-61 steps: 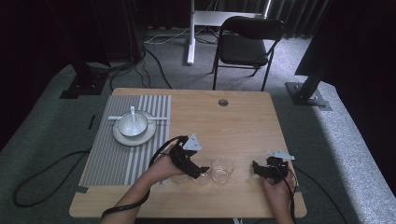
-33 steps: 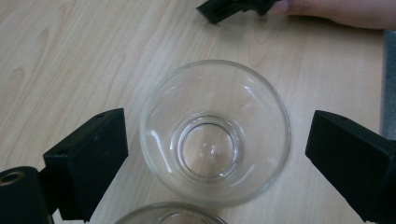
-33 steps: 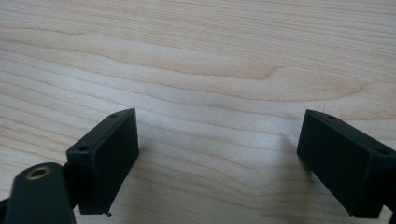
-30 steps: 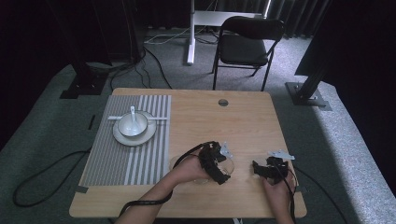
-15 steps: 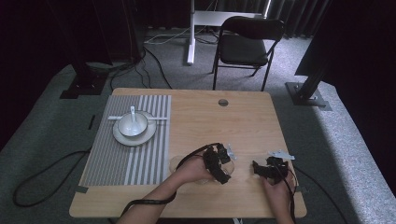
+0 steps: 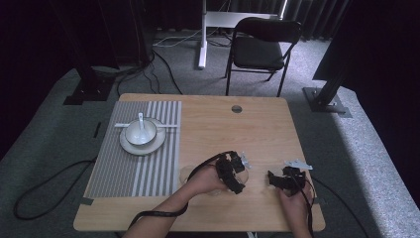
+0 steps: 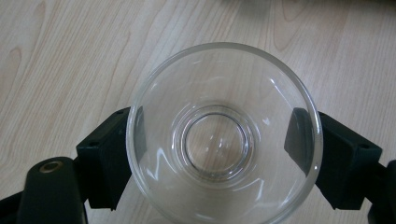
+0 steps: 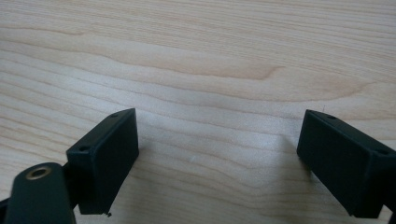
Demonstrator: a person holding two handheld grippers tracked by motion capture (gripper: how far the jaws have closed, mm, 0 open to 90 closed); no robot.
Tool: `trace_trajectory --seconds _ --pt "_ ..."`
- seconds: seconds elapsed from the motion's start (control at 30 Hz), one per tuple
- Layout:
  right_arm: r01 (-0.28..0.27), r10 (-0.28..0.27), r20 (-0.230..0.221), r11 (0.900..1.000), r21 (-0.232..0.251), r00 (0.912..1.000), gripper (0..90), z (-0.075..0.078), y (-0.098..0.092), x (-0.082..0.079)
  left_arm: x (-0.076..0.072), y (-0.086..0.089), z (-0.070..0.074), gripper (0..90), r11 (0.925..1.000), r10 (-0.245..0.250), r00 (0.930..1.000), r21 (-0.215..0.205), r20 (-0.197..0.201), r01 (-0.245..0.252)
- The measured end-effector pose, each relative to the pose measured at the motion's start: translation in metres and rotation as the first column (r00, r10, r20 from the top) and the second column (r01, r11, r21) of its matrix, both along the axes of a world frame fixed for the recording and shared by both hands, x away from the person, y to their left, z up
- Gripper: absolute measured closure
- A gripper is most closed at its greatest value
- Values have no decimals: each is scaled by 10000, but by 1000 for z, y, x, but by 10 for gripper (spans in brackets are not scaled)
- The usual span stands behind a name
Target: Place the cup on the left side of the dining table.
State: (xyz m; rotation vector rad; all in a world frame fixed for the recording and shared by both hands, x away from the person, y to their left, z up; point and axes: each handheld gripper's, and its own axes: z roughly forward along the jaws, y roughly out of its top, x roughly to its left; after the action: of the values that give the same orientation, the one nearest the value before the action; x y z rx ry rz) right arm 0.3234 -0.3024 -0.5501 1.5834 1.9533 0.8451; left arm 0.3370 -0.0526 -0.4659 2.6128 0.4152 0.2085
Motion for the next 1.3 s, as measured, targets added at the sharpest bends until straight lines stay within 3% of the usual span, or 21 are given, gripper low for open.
trace_trajectory --seconds 0.27,0.53,0.7,1.03,1.13,1.3 --pt "-9 9 -5 10000 -11 10000 122 0 0 0 12 5 8 186 9977 528 9986 -433 70 -524" --pt "-8 8 -1 10000 -15 10000 122 0 0 0 27 12 16 187 9941 1048 9942 -317 251 -1040" --pt "-15 15 12 10000 -22 10000 122 0 0 0 35 23 21 187 9898 1354 9903 -483 316 -1338" --pt "-15 15 6 10000 -22 10000 122 0 0 0 46 52 28 187 9731 2207 9744 -777 422 -2170" --pt "-9 9 -4 10000 -13 10000 122 0 0 0 48 62 28 187 9665 2440 9694 -891 289 -2406" --pt "-9 9 -4 10000 -12 10000 122 0 0 0 52 81 28 187 9547 2886 9571 -840 259 -2856"
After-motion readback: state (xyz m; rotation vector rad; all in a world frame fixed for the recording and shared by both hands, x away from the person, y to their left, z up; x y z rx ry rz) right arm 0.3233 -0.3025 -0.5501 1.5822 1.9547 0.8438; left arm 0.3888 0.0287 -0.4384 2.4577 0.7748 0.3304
